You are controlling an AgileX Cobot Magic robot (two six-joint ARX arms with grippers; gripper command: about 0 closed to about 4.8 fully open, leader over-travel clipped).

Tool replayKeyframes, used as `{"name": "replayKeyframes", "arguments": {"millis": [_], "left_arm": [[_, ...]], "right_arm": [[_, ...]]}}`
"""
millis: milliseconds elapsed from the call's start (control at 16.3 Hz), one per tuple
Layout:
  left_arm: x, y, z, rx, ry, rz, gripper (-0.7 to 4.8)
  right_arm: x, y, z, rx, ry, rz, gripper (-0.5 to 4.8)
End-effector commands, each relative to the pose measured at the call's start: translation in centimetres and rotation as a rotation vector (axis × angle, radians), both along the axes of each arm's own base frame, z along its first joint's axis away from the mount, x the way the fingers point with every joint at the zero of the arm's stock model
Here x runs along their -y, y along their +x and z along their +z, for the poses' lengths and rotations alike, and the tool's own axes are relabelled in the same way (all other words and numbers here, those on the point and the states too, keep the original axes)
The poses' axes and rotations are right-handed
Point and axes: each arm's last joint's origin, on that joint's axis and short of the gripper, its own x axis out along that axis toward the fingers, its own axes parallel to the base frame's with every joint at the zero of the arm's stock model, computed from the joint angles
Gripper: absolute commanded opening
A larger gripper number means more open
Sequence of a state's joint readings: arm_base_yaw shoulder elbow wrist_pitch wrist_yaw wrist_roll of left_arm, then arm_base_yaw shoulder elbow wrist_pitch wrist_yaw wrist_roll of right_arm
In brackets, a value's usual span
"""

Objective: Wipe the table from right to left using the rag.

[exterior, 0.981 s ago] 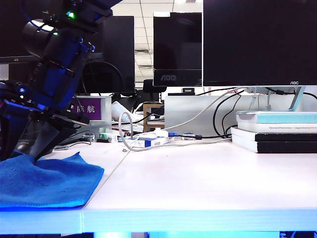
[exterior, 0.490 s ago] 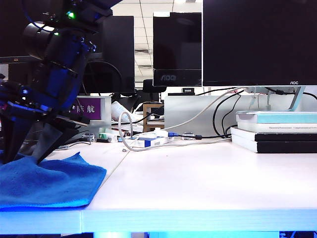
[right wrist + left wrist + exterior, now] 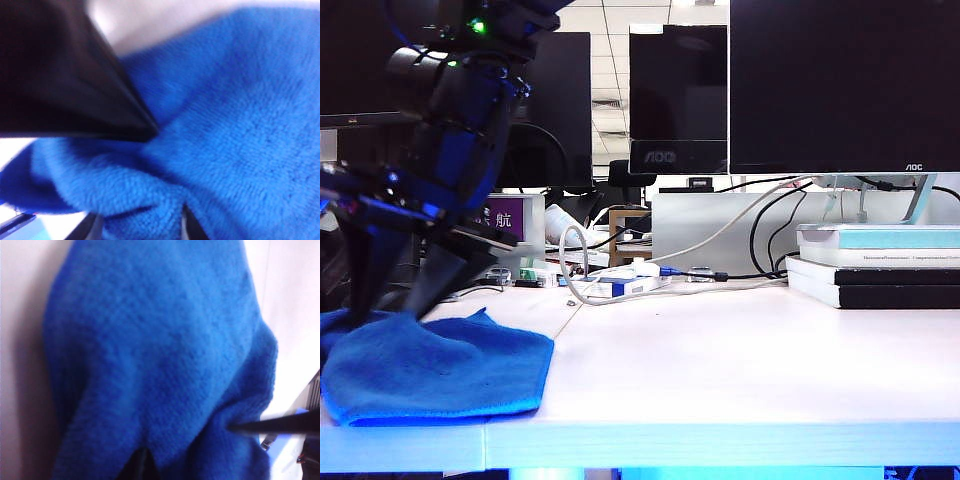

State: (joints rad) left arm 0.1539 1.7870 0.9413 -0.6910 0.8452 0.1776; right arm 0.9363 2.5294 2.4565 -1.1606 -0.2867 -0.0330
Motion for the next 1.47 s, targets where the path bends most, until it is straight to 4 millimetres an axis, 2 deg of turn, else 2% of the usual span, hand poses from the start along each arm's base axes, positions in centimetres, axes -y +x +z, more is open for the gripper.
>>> {"name": "replayKeyframes", "arguments": {"millis": [61, 368, 613, 797, 858, 919, 981, 1103, 1165, 1287, 1471], "left_arm": [[-0.1, 0.0, -1.3, -0.042, 0.037, -0.003, -0.06], [-0.3, -0.1, -1.5, -0.064, 0.132, 0.005, -0.06], [-0.5, -0.1, -1.7, -0.076, 0.220, 0.011, -0.06], [-0.5, 0.2, -1.7, -0.053, 0.230, 0.023, -0.06], [-0.5, 0.2, -1.6, -0.048, 0.228, 0.023, -0.06], [-0.5, 0.2, -1.3, -0.040, 0.228, 0.024, -0.06], [-0.5, 0.3, -1.0, -0.031, 0.228, 0.039, -0.06], [-0.4, 0.2, 0.1, -0.003, 0.231, 0.054, -0.05], [-0.2, 0.1, 1.3, 0.043, 0.240, 0.054, -0.06], [0.0, -0.3, 3.6, 0.131, 0.250, 0.062, -0.06], [0.4, -1.1, 6.6, 0.257, 0.201, 0.061, -0.05]], "right_arm": [[0.2, 0.1, 1.3, 0.000, 0.050, 0.011, 2.03], [0.7, 0.0, 3.1, 0.021, 0.079, 0.008, 2.03], [2.1, -0.4, 7.2, 0.077, 0.139, 0.003, 2.03], [4.0, -0.9, 11.7, 0.157, 0.214, -0.010, 1.97], [4.9, -1.1, 13.4, 0.204, 0.226, -0.032, 1.36], [5.8, -1.3, 15.1, 0.265, 0.235, -0.061, 0.21], [6.6, -1.4, 16.7, 0.321, 0.267, -0.080, -0.01], [8.1, -1.4, 19.3, 0.385, 0.347, -0.104, -0.01], [9.2, -1.7, 21.0, 0.424, 0.384, -0.121, -0.01], [10.3, -2.4, 22.7, 0.470, 0.407, -0.141, -0.01], [11.3, -3.2, 24.2, 0.506, 0.427, -0.155, -0.01]]}}
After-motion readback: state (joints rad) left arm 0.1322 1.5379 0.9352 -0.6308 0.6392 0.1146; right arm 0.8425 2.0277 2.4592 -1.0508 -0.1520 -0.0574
